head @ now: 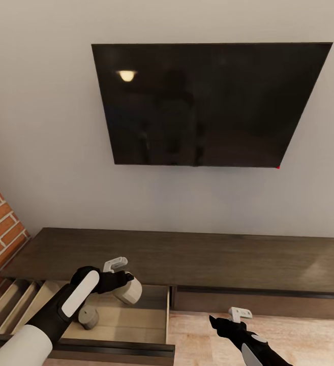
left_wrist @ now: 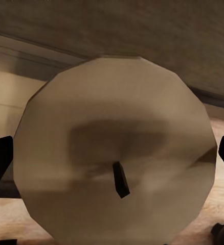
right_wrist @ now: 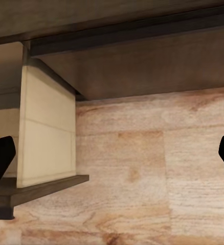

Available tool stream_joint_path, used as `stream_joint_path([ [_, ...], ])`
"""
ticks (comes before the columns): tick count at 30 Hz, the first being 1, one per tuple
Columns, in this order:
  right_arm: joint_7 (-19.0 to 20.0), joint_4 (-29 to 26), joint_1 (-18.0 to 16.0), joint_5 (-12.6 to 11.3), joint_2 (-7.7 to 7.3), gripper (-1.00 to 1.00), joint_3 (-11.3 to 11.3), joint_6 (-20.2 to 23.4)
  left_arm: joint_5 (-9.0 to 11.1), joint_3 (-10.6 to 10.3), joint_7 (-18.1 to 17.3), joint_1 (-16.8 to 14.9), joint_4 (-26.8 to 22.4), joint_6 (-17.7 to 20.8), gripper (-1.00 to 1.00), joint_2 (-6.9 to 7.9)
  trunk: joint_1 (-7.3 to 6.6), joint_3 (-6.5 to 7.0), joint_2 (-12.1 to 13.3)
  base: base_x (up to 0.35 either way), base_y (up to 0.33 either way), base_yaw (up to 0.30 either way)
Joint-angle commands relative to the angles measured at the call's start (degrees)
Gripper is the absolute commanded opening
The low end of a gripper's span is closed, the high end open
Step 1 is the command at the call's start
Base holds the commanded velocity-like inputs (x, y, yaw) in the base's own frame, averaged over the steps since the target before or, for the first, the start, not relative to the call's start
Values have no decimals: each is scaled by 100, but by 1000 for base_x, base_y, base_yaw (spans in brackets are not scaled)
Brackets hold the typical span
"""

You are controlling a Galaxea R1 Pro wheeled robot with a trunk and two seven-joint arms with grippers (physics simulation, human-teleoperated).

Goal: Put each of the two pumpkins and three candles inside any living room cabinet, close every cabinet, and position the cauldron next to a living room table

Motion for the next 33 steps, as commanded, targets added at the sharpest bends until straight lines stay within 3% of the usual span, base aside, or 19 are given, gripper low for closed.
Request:
stream_joint_path([
  [1,0,-9,-3,-42,-6,100,25,18,60,-17,45,-5,-8,-1,-100,5,0,-6,-3,0,0,0],
  [9,0,-9,-3,-35,-6,100,25,6,-21,-43,124,-5,135,-260,-100,-10,110,-95,-204,0,0,0],
  [18,8,-13,-2,-41,-18,100,25,-163,-437,-69,143,-5,759,-753,-100,-60,307,-257,-565,0,0,0],
  [25,11,-31,-2,-42,-23,100,25,-182,-569,-77,149,-5,1034,-926,-100,-177,461,-383,-846,0,0,0],
  [29,9,-25,-4,-42,-24,100,25,-183,-826,-64,155,-5,1086,-979,-100,-276,549,-454,-1006,0,0,0],
  [33,8,-19,-4,-42,-22,100,25,-182,-1238,-35,342,-5,1098,-994,-100,-422,637,-526,-1167,0,0,0],
])
